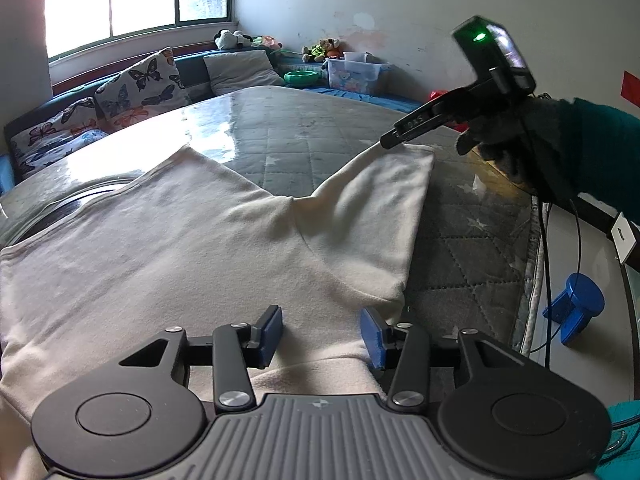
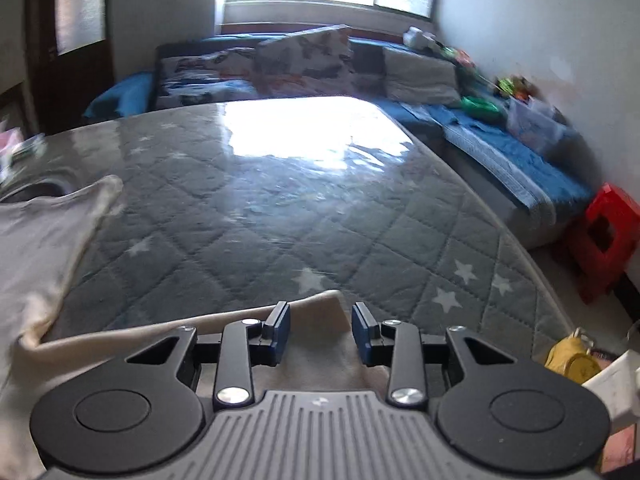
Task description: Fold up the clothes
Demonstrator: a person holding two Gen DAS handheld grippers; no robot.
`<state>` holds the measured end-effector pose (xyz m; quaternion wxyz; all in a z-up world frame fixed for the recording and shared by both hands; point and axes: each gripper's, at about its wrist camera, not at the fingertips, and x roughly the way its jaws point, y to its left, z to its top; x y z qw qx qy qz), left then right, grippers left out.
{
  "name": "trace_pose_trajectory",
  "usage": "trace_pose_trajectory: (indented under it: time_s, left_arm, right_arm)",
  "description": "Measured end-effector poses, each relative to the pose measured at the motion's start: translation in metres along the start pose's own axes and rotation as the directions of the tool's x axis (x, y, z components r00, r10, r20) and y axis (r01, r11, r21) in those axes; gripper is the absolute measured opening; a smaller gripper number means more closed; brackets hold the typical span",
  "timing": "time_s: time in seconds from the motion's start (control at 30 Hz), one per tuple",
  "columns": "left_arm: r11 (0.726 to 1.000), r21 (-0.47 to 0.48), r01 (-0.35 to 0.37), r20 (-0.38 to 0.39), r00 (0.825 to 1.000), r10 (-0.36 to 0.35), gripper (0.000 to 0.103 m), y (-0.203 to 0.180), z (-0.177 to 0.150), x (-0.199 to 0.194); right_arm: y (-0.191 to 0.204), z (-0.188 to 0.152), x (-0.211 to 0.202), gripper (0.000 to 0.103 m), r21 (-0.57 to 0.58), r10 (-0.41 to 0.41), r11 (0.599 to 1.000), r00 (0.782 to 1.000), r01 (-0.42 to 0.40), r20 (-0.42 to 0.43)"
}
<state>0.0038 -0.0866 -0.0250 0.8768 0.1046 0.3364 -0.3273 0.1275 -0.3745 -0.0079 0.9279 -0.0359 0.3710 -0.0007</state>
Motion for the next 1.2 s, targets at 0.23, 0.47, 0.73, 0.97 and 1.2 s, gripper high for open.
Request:
trace_pose_trajectory:
  time_s: [0.23, 0.47, 0.73, 0.97, 1.2]
  left_arm:
    - [1.000, 0.000, -0.008, -0.005, 1.000, 0.008, 0.049, -0.002, 0.001, 0.000]
    - [1.000, -0.005, -0.018, -0.005, 1.000, 0.018, 0.050, -0.003, 0.000, -0.001]
    - [1.000, -0.019, -0.009, 0.001, 1.000, 0.009, 0.051, 0.001, 0.000, -0.001]
    - [0.996, -0.075, -0.039, -0.009, 0.999, 0.038, 0.052, 0.014, 0.001, -0.006]
    - [0.964, -0.212, -0.160, 0.026, 0.985, 0.169, 0.052, 0.054, -0.002, -0.033]
  right_arm:
    - [0.052, -0.010, -0.029, 0.038, -0.150, 0.177, 0.974, 0.984, -0.172, 0.018]
    - [0.066, -0.024, -0.029, 0.040, -0.200, 0.200, 0.959, 0.980, -0.199, -0.018]
    - [0.053, -0.040, -0.039, 0.048, -0.176, 0.198, 0.962, 0.978, -0.207, -0.066]
    - [0.046, -0.036, -0.048, 0.049, -0.161, 0.206, 0.963, 0.976, -0.215, -0.067]
    - [0.066, -0.024, -0.027, 0.050, -0.150, 0.261, 0.951, 0.963, -0.269, -0.071]
